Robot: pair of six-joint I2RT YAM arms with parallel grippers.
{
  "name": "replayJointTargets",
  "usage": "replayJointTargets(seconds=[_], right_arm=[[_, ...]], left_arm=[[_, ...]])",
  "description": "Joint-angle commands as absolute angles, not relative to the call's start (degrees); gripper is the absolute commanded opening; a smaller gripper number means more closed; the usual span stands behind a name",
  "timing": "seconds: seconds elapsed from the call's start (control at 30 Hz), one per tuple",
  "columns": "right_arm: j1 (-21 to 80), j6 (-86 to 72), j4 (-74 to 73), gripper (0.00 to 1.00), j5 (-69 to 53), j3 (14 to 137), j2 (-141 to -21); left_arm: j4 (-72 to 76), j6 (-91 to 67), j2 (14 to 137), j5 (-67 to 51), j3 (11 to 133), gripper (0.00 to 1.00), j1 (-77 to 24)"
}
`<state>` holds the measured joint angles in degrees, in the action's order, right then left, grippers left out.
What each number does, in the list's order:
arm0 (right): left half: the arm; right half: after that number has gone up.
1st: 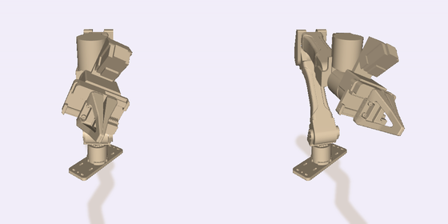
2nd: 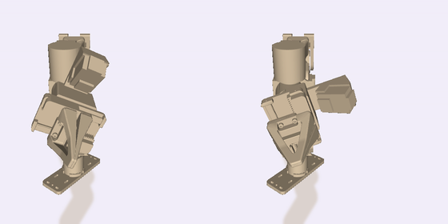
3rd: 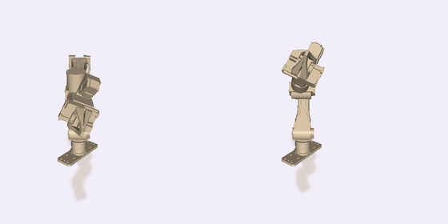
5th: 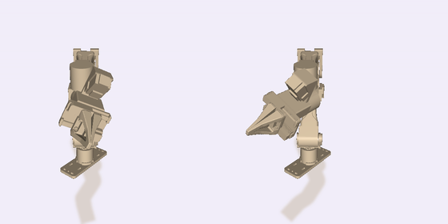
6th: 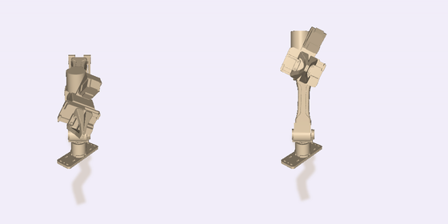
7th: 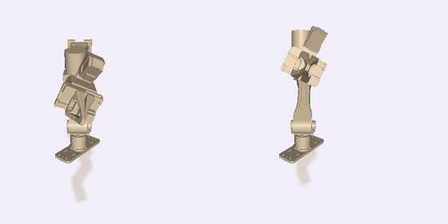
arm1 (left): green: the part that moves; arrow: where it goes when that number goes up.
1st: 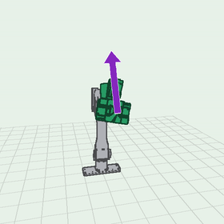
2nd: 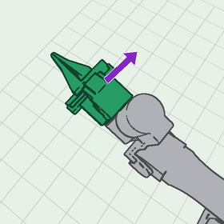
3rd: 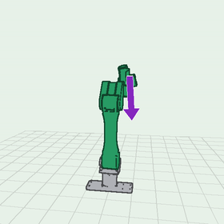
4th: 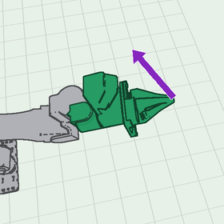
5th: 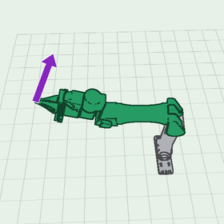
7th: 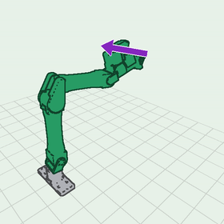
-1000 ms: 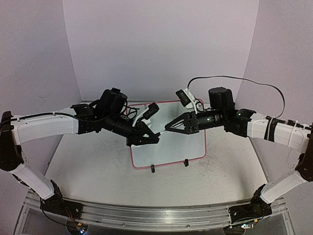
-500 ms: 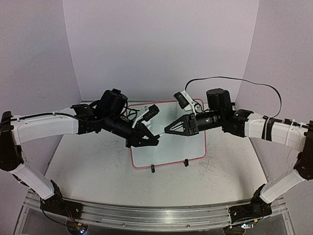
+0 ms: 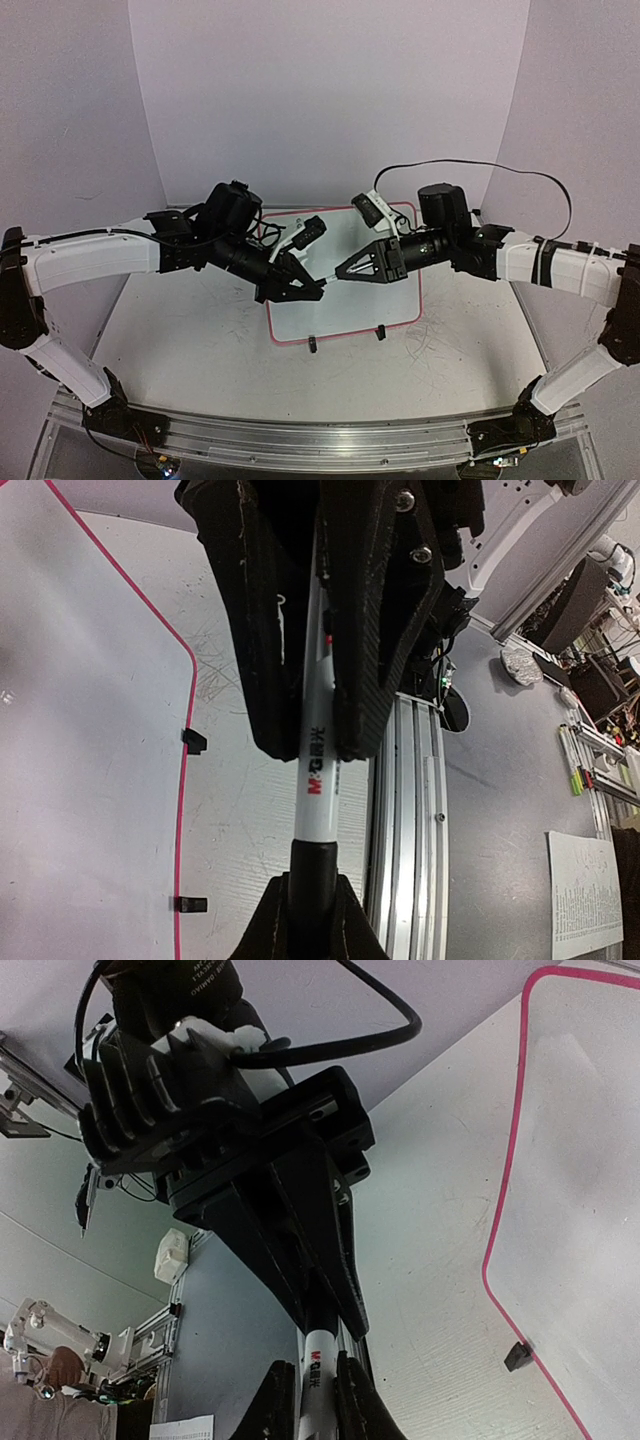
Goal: Write a sentence on the whiteboard
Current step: Pass from the left arm to the right
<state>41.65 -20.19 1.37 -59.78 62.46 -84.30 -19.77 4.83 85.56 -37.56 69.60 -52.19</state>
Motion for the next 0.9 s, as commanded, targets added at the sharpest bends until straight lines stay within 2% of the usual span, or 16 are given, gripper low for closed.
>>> replayJointTargets(seconds=[0.0, 0.23, 0.53, 0.57, 0.7, 0.87], right_arm=[[42.5, -17.9, 0.1, 0.16, -63.8, 63.7, -84.8], [42.5, -16.8, -1.5, 0.01, -64.2, 64.0, -85.3], [42.5, -17.0, -1.7, 0.00, -62.9, 64.5, -85.0], [42.5, -17.0, -1.7, 0.00, -62.5, 64.5, -84.9], [42.5, -17.0, -1.6, 0.00, -61.1, 64.2, -84.7], [42.5, -17.0, -1.6, 0.00, -60.1, 64.1, -84.5]], left_arm=[[-20.2, 6.2, 85.9, -37.2, 73.6, 0.00, -51.9], [-21.7, 7.1, 86.3, -37.8, 74.2, 0.00, -51.9], [-21.9, 7.2, 86.5, -37.7, 74.3, 0.01, -51.9], [-22.0, 7.0, 86.3, -36.9, 74.3, 0.03, -51.9], [-21.9, 6.8, 84.8, -34.1, 73.9, 0.33, -51.9], [-21.9, 7.3, 84.1, -34.1, 73.3, 0.41, -51.9]])
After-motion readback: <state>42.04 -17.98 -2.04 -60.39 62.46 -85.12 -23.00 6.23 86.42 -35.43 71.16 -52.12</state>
